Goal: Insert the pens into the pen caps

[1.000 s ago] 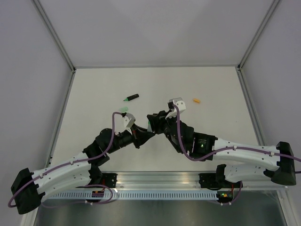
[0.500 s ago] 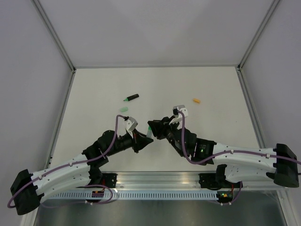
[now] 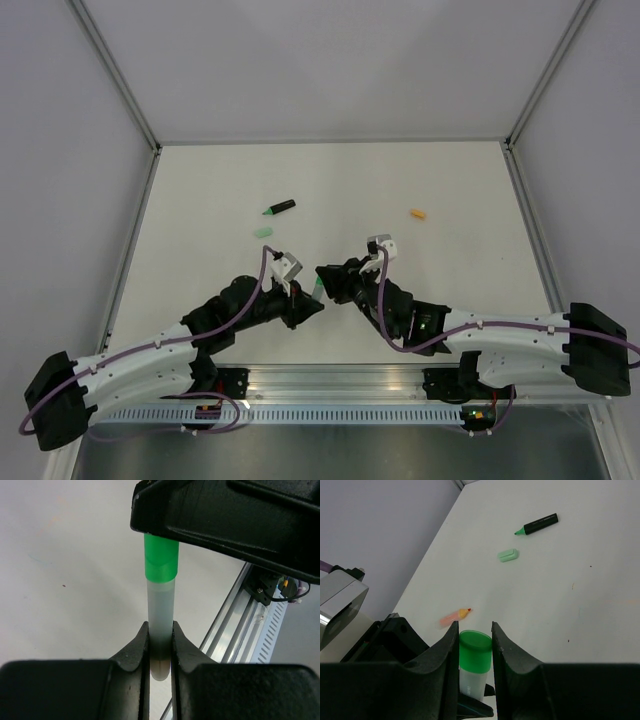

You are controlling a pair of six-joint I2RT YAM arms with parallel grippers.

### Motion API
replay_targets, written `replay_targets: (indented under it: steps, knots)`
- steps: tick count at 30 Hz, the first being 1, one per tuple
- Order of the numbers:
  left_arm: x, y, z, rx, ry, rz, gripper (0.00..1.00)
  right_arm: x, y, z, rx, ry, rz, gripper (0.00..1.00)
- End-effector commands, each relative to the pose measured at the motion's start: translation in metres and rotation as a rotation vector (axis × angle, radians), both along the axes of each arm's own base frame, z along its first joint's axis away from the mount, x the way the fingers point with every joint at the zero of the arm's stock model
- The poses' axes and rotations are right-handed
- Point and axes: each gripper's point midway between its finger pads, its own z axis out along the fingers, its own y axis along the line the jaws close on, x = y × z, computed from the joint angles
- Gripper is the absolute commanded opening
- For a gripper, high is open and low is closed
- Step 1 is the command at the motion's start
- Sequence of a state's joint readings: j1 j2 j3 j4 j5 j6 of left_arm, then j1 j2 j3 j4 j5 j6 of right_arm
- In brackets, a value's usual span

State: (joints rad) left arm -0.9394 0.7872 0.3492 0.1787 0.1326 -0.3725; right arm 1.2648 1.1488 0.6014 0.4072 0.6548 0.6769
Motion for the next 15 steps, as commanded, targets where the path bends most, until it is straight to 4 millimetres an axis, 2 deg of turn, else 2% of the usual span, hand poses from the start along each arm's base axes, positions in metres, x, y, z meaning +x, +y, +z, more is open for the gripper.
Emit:
replay_targets:
  steps: [1, 6, 10, 14, 15]
  knots:
    - [0.051, -0.006, 0.127, -0.3, -0.222, 0.183, 0.02, -0.054, 0.009, -0.079, -0.216, 0.117, 0.246, 0.0]
    - [0.056, -0.009, 0.14, -0.308, -0.237, 0.194, 0.02, -0.058, 0.003, -0.081, -0.194, 0.111, 0.254, 0.0]
    - [0.051, -0.014, 0.144, -0.305, -0.245, 0.15, 0.02, -0.056, -0.006, -0.077, -0.19, 0.099, 0.231, 0.0]
    - [0.046, -0.018, 0.136, -0.282, -0.249, 0.104, 0.02, -0.04, -0.019, -0.052, -0.177, 0.052, 0.132, 0.0]
    - [0.045, -0.02, 0.128, -0.259, -0.237, 0.089, 0.02, -0.034, -0.017, -0.03, -0.162, 0.022, 0.103, 0.0]
